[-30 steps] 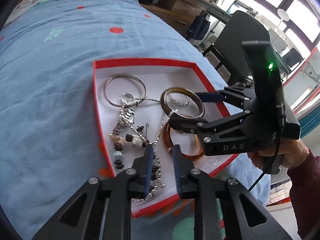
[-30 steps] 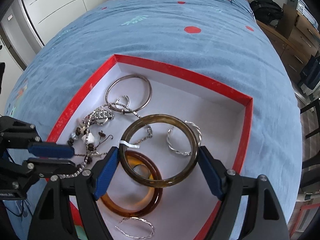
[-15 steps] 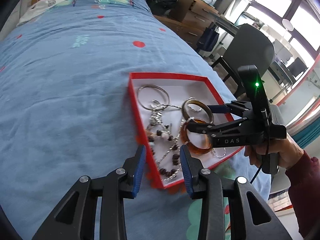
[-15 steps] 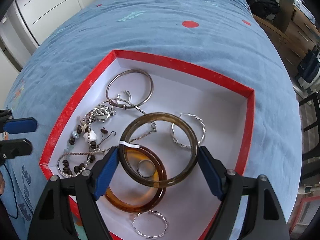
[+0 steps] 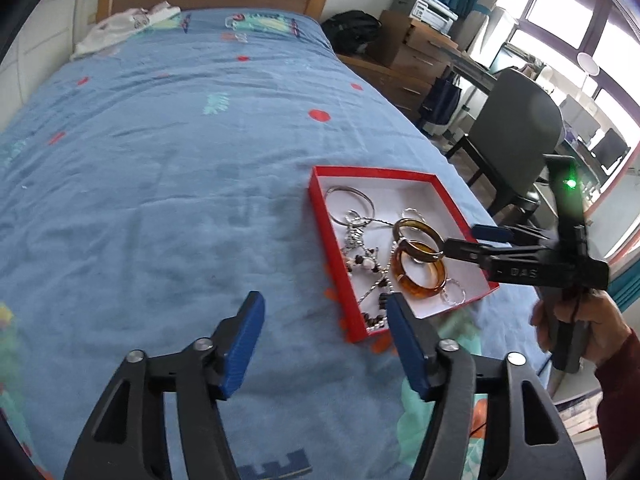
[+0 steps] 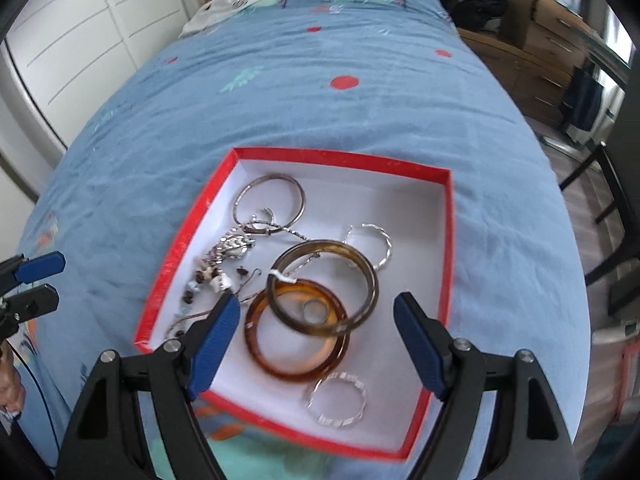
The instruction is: Organize jewelry
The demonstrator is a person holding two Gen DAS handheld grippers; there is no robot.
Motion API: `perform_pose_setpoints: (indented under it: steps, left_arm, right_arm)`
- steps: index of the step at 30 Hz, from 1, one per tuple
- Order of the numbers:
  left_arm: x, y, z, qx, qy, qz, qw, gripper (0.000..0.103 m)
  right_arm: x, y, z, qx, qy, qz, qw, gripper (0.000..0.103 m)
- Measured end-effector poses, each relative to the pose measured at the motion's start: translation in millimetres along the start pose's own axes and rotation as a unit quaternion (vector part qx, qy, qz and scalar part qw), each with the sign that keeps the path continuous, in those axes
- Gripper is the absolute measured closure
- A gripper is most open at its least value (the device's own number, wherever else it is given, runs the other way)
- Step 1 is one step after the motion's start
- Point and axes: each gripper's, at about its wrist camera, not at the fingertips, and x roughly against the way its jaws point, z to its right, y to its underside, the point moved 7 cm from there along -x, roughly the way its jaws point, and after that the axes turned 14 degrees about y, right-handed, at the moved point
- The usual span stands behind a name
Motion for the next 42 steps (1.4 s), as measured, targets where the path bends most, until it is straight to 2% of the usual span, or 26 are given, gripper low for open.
perform_pose_setpoints:
  steps: [4, 17, 29, 33, 36, 42]
  left_arm:
    - [15.9, 8.5, 0.6, -0.011, -0.031, 0.014, 0.9993, 0.021]
    - [38.7, 60.3, 4.5, -0.01, -0.087, 0.031, 0.9957, 0.013]
    - [56.5, 75.2, 15.0, -0.013, -0.101, 0.057, 0.9932, 0.013]
    - [57.6, 77.2, 16.6, -0.014, -0.116, 0.06, 0.9914, 0.013]
    - [57.8, 80.0, 17.5, -0.019, -0.125, 0.061, 0.99, 0.008]
    - [54.6, 84.5, 15.7, -0.018, -0.126, 0.056, 0.9903, 0.006]
  right_arm:
    - [29.0, 21.3, -8.2, -0.024, 0.017, 0.01, 1.0, 0.024]
    - [106.8, 103.2, -37.2, -0.101, 0.097, 0.064, 0.988, 0.024]
    - [146.6, 127.7, -59.9, -0.102, 0.108, 0.114, 0.982, 0.024]
    - [147.6, 129.4, -59.4, -0.104, 0.107, 0.114, 0.982, 0.024]
    - [146.3, 132.0, -56.7, -0.106, 0.107, 0.112, 0.982, 0.024]
    - [142.2, 135.6, -51.4, -0.113, 0.108, 0.11, 0.982, 0.024]
